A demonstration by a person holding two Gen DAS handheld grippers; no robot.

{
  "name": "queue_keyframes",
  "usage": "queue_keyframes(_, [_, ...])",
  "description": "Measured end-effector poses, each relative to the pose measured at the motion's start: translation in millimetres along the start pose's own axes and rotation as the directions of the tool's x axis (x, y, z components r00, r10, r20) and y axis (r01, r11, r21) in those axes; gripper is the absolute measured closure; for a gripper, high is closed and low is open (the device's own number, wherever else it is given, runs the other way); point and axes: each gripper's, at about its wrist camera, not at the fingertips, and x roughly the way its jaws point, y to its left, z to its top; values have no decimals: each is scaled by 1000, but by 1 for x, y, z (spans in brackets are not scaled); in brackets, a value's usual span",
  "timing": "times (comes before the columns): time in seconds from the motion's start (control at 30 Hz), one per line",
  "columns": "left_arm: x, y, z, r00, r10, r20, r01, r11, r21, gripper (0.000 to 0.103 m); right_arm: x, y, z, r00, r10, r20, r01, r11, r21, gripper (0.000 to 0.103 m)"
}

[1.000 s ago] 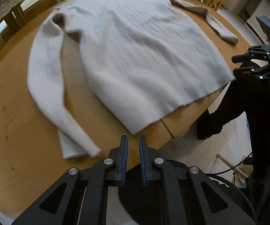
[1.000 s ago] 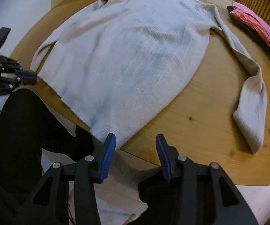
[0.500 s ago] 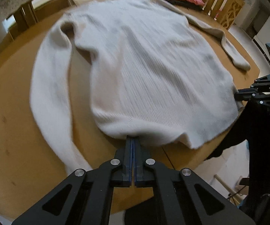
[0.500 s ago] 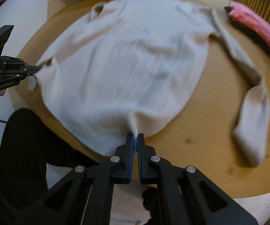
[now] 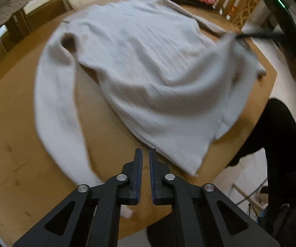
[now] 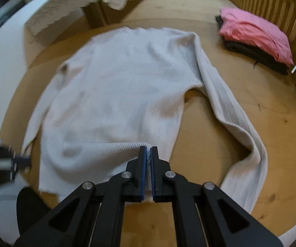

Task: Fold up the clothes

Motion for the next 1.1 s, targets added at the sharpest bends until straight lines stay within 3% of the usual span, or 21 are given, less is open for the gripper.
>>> queue_keyframes(0.07, [8,-11,-3,1000,-12,-17,12,1000,16,92,8,-5,11,1000,9,-17,-9,1000,23,97])
queue_keyframes(0.2, [12,-42,-14,999,-46,-27,48,995,86,72,7,-12,4,1000,7,-25,-6,999,37,83])
queue_keyframes(0.33, [19,-58,-17,999,-15,-36,19,993,119,70,1,-21,-21,998,21,-58,-17,998,67,81])
queue_keyframes(0.43, [29,-49,-13,999,22,-42,-19,998,66,69,-10,-25,-40,998,40,-46,-36,996,82,71])
queue_keyframes(0.47, [31,-44,-11,999,14,-43,-12,999,36,70,-13,-27,-45,998,42,-42,-39,996,86,67])
queue_keyframes(0.5, [33,-38,-8,999,-4,-42,4,1000,8,77,-15,-28,-50,998,44,-39,-41,995,90,67])
queue_keyframes(0.57, [36,-32,-6,999,-25,-38,25,1000,-16,97,-18,-29,-56,999,43,-30,-41,996,83,67])
queue_keyframes(0.87, [14,-1,-2,999,-45,-4,45,996,-74,97,11,8,-32,998,59,-33,-61,996,-68,67])
queue_keyframes(1.1, [13,19,2,999,-40,-12,40,997,-63,97,55,53,-19,996,-44,-81,22,968,-249,67])
